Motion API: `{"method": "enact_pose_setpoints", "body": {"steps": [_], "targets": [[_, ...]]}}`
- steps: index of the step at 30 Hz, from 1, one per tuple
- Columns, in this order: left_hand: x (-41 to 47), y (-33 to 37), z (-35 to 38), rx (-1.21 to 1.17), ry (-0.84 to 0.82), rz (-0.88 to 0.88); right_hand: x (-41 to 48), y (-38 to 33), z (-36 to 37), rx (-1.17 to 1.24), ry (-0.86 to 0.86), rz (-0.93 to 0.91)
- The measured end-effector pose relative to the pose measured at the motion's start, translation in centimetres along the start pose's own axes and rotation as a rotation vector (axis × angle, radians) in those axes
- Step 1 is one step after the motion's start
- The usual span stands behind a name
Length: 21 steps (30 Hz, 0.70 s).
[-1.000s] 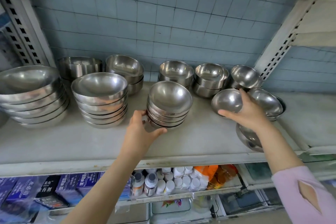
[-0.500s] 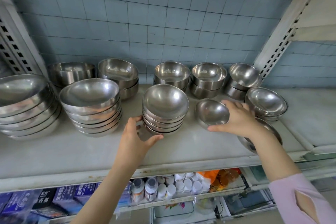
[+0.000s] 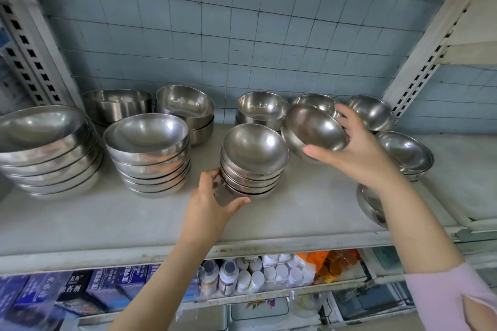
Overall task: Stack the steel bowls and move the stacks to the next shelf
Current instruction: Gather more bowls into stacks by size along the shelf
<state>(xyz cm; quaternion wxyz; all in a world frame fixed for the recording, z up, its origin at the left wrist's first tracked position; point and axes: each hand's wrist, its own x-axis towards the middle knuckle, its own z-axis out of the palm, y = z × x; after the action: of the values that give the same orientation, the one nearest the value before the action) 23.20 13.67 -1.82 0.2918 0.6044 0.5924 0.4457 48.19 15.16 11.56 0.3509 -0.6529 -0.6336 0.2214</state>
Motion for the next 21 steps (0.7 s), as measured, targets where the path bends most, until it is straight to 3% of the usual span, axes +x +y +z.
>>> {"method": "enact_pose_setpoints", "body": {"steps": [6,12,21], "targets": [[0.2,-0.1,-0.2,-0.023,-0.01,-0.032,-0.1,-5.5,4.7,-0.059,-0.128,-0.14],[0.2,-0.2,-0.4,-0.031,-0.037,-0.064,-0.2,-4.9,6.5,-0.137,-0.172,-0.119],[0.2,-0.4,-0.3,-0.028,-0.022,-0.055,-0.9,-3.5,5.4,-0.012,-0.165,-0.102]]}}
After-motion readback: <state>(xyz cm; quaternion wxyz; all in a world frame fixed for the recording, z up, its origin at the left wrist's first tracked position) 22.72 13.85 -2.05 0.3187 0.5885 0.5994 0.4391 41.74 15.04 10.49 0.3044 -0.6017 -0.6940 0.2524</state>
